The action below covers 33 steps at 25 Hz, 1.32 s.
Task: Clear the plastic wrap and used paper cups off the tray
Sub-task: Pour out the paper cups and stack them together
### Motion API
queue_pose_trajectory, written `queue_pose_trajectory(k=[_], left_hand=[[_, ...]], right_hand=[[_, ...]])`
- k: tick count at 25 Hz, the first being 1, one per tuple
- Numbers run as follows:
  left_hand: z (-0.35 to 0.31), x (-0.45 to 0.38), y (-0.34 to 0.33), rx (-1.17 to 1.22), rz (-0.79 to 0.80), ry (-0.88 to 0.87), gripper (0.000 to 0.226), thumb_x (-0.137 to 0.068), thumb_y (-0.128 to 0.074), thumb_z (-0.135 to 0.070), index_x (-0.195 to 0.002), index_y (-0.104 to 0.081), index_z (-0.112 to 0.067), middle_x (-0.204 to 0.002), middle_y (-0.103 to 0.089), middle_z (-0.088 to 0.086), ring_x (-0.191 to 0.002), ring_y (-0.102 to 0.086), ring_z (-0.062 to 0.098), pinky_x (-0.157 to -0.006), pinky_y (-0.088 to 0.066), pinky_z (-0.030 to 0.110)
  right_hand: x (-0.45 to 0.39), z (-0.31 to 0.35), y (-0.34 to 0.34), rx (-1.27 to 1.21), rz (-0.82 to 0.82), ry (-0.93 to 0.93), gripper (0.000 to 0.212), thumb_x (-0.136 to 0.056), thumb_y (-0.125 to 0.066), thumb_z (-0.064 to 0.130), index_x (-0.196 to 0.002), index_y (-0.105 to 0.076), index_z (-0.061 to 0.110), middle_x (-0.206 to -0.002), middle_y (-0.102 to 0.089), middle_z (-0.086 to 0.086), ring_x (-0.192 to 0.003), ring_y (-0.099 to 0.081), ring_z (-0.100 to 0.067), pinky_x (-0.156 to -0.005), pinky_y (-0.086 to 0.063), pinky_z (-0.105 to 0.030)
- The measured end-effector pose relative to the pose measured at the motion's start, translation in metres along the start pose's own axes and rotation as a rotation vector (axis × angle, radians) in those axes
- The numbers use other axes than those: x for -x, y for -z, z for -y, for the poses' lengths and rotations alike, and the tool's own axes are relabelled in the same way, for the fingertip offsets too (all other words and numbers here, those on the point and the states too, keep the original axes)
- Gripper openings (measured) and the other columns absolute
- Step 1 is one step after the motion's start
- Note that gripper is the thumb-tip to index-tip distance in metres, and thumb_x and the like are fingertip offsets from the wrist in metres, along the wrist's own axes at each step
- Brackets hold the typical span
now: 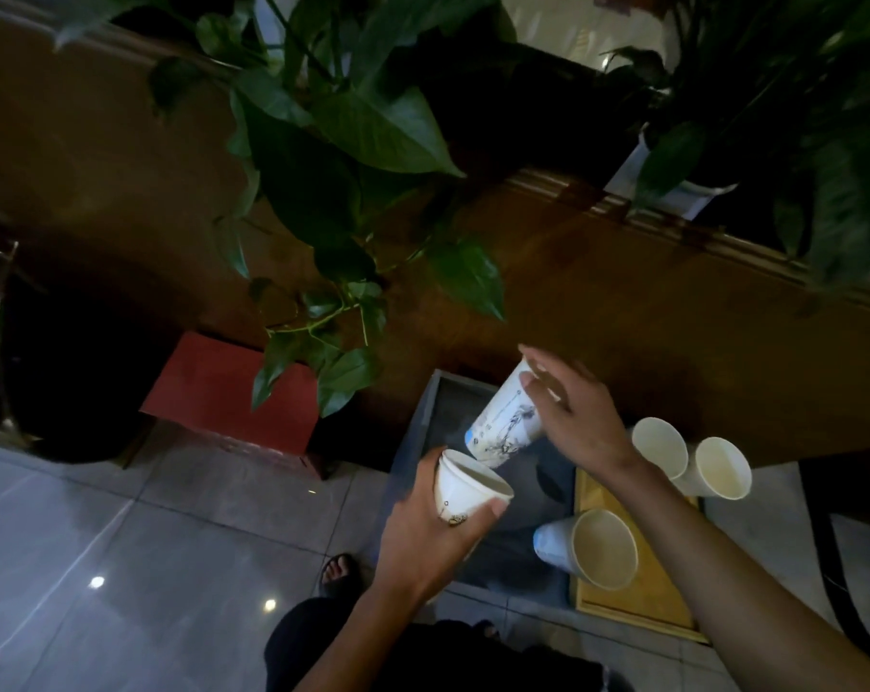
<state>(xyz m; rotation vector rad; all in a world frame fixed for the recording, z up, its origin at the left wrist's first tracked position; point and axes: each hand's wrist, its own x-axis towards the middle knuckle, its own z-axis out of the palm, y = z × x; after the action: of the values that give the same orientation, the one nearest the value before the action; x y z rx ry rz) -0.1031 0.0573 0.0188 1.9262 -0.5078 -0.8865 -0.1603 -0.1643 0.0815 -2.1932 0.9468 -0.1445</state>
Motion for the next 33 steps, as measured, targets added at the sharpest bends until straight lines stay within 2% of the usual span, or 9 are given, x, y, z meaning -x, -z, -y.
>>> queue_pose_trajectory(k=[3,6,9,14,19,23,27,30,33], left_hand=[[-0.004,0.002,-0.003,-0.02,0.023,-0.038,0.079,-0.057,-0.064,-0.092,-0.125,-0.035,-0.065,-0.107,-0.059,-0.042,-0.094,-0.059,-0.016,-0.081,-0.058,0.032],[-0.006,0.001,-0.003,-0.015,0.041,-0.083,0.078,-0.059,-0.066,-0.089,-0.126,-0.037,-0.062,-0.111,-0.06,-0.04,-0.096,-0.06,-0.016,-0.074,-0.055,0.023],[-0.009,-0.005,0.001,-0.048,0.037,-0.126,0.081,-0.059,-0.064,-0.091,-0.13,-0.037,-0.061,-0.111,-0.058,-0.042,-0.096,-0.057,-0.02,-0.069,-0.049,0.016],[-0.018,-0.008,0.01,-0.053,0.039,-0.205,0.089,-0.061,-0.071,-0.085,-0.137,-0.036,-0.054,-0.118,-0.061,-0.035,-0.1,-0.061,-0.013,-0.076,-0.055,0.027],[-0.039,-0.008,0.018,-0.07,0.046,-0.276,0.095,-0.052,-0.083,-0.075,-0.133,-0.037,-0.054,-0.119,-0.059,-0.035,-0.104,-0.059,-0.014,-0.078,-0.056,0.025],[-0.046,-0.001,0.02,-0.093,0.023,-0.316,0.089,-0.055,-0.081,-0.073,-0.131,-0.038,-0.055,-0.117,-0.059,-0.036,-0.101,-0.059,-0.014,-0.076,-0.058,0.026],[-0.047,0.003,0.024,-0.033,0.029,-0.3,0.086,-0.057,-0.08,-0.072,-0.13,-0.04,-0.053,-0.116,-0.062,-0.032,-0.102,-0.061,-0.009,-0.079,-0.059,0.035],[-0.048,0.005,0.026,-0.033,0.022,-0.307,0.088,-0.057,-0.076,-0.079,-0.132,-0.039,-0.054,-0.118,-0.061,-0.033,-0.104,-0.06,-0.011,-0.08,-0.059,0.035],[-0.05,0.008,0.025,-0.036,0.02,-0.312,0.089,-0.058,-0.075,-0.08,-0.134,-0.037,-0.055,-0.12,-0.06,-0.034,-0.106,-0.059,-0.012,-0.08,-0.059,0.034]], right_hand=[[0.015,0.008,0.017,-0.109,-0.105,-0.01,0.043,-0.091,-0.046,0.061,-0.133,-0.055,0.055,-0.132,-0.058,0.008,-0.122,-0.057,-0.011,-0.097,-0.053,-0.036],[0.029,0.015,0.023,-0.155,-0.085,0.007,0.04,-0.09,-0.045,0.062,-0.126,-0.06,0.054,-0.13,-0.062,0.015,-0.12,-0.056,0.0,-0.095,-0.05,-0.027],[0.034,0.025,0.029,-0.11,-0.063,0.029,0.042,-0.09,-0.043,0.065,-0.126,-0.06,0.05,-0.128,-0.064,0.015,-0.116,-0.057,0.002,-0.088,-0.046,-0.019],[0.047,0.043,0.033,-0.112,0.011,0.078,0.046,-0.089,-0.042,0.066,-0.131,-0.055,0.053,-0.127,-0.059,0.014,-0.116,-0.056,0.002,-0.089,-0.048,-0.025],[0.052,0.052,0.03,-0.179,0.097,0.061,0.039,-0.088,-0.053,0.059,-0.126,-0.06,0.052,-0.128,-0.059,0.018,-0.119,-0.055,0.001,-0.103,-0.048,-0.038],[0.051,0.052,0.027,-0.266,0.135,0.017,0.04,-0.082,-0.058,0.062,-0.12,-0.063,0.052,-0.126,-0.062,0.014,-0.117,-0.059,-0.003,-0.102,-0.05,-0.047],[0.054,0.054,0.019,-0.285,0.12,0.041,0.041,-0.081,-0.058,0.067,-0.118,-0.064,0.051,-0.125,-0.063,0.016,-0.118,-0.059,-0.001,-0.103,-0.05,-0.043],[0.06,0.057,0.014,-0.246,0.107,0.097,0.036,-0.086,-0.055,0.065,-0.118,-0.064,0.052,-0.123,-0.061,0.022,-0.119,-0.057,0.002,-0.098,-0.048,-0.031],[0.066,0.059,0.008,-0.235,0.141,0.111,0.036,-0.089,-0.052,0.063,-0.121,-0.064,0.049,-0.122,-0.06,0.022,-0.119,-0.057,0.002,-0.097,-0.048,-0.029]])
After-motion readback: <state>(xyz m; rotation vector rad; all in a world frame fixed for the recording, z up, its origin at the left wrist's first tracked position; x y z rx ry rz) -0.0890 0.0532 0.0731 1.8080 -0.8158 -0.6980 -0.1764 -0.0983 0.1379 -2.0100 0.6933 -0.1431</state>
